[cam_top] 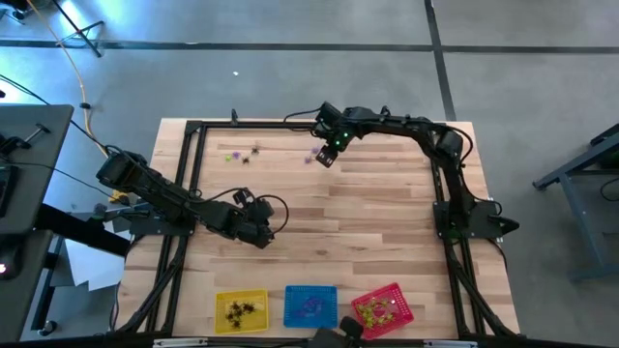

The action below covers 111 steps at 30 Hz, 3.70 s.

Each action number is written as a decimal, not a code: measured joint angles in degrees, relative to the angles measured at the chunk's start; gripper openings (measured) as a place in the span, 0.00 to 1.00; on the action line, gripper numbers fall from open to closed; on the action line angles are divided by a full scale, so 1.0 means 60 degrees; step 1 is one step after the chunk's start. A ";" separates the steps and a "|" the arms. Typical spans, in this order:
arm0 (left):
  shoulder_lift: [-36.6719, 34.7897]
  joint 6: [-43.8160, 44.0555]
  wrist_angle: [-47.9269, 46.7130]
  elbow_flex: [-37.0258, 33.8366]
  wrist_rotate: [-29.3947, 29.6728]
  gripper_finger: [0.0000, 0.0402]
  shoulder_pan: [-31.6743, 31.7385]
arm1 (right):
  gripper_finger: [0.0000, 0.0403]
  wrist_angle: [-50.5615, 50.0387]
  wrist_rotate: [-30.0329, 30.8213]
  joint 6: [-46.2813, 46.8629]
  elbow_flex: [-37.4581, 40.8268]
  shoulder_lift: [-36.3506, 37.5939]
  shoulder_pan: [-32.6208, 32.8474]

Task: Sort Halloween decoration
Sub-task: Put the green spider toy into the red bin

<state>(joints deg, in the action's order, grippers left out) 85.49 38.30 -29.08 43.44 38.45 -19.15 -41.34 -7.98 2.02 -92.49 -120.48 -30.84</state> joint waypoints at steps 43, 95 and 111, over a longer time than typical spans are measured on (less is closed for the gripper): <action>0.0000 -0.0360 0.0047 0.0000 0.0457 0.20 0.0071 | 0.31 0.0045 0.0442 -0.3091 -0.0223 -0.1064 -0.0030; 0.0000 -0.0154 0.0109 0.0000 0.0402 0.20 0.0056 | 0.41 -0.0322 -0.0356 -0.1406 -0.1300 -0.1189 0.0028; 0.0000 -0.0247 0.0223 0.0000 0.0406 0.20 0.0060 | 0.42 -0.0215 -0.0358 -0.2025 -0.1311 -0.1552 -0.0110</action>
<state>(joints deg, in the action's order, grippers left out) 85.49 36.82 -27.75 43.44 40.88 -18.79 -42.63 -10.13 -10.13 -100.36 -129.80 -31.50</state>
